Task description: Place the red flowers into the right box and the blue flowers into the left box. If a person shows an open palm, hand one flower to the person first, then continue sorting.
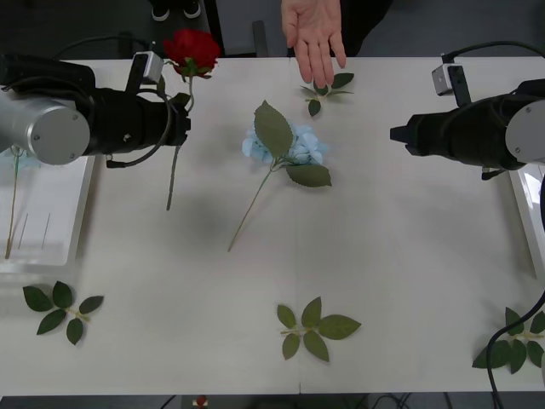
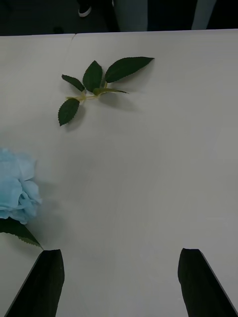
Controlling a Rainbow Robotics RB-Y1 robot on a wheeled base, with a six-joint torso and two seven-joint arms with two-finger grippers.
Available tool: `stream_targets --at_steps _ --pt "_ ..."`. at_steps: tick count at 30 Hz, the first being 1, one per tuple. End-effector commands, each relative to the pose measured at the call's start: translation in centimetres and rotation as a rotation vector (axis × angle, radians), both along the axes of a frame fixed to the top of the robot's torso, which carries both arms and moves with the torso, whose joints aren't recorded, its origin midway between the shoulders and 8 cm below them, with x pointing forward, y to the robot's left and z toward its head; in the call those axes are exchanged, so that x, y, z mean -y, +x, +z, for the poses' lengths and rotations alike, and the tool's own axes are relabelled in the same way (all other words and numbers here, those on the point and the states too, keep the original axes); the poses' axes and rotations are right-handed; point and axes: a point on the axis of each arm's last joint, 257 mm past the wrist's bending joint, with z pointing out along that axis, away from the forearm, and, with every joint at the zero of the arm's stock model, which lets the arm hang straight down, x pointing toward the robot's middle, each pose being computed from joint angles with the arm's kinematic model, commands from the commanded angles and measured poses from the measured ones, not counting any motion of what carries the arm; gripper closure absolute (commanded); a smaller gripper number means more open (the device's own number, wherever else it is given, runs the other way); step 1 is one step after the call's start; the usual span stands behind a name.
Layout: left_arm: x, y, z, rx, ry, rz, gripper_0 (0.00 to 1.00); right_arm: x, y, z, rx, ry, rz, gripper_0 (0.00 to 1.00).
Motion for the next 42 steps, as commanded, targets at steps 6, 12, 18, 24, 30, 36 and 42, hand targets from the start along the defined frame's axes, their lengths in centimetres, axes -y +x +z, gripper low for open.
stream_targets --at_steps 6,12,18,24,30,36,42 --pt "7.2 -2.7 8.9 0.144 -0.225 -0.165 1.0 0.5 0.2 2.1 0.053 -0.024 0.015 0.33" --pt "10.4 -4.8 14.7 0.237 -0.398 -0.314 1.0 0.7 0.2 2.4 0.057 -0.017 0.013 0.33" --pt "12.1 -7.1 17.4 0.381 -0.422 -0.46 1.0 0.9 -1.0 3.6 0.032 0.06 0.048 0.33" --pt "14.1 -8.6 18.7 0.572 -0.365 -0.562 1.0 -0.3 -4.4 7.2 0.047 0.216 0.212 0.33" --pt "16.9 -9.3 18.6 0.756 -0.258 -0.62 1.0 -3.7 -7.2 11.8 0.117 0.397 0.383 0.33" --pt "20.3 -9.6 18.9 0.786 -0.29 -0.609 1.0 -6.9 -9.2 14.6 0.209 0.464 0.536 0.33" --pt "24.2 -9.5 19.5 0.794 -0.341 -0.56 1.0 -9.9 -9.9 14.2 0.273 0.463 0.649 0.33"
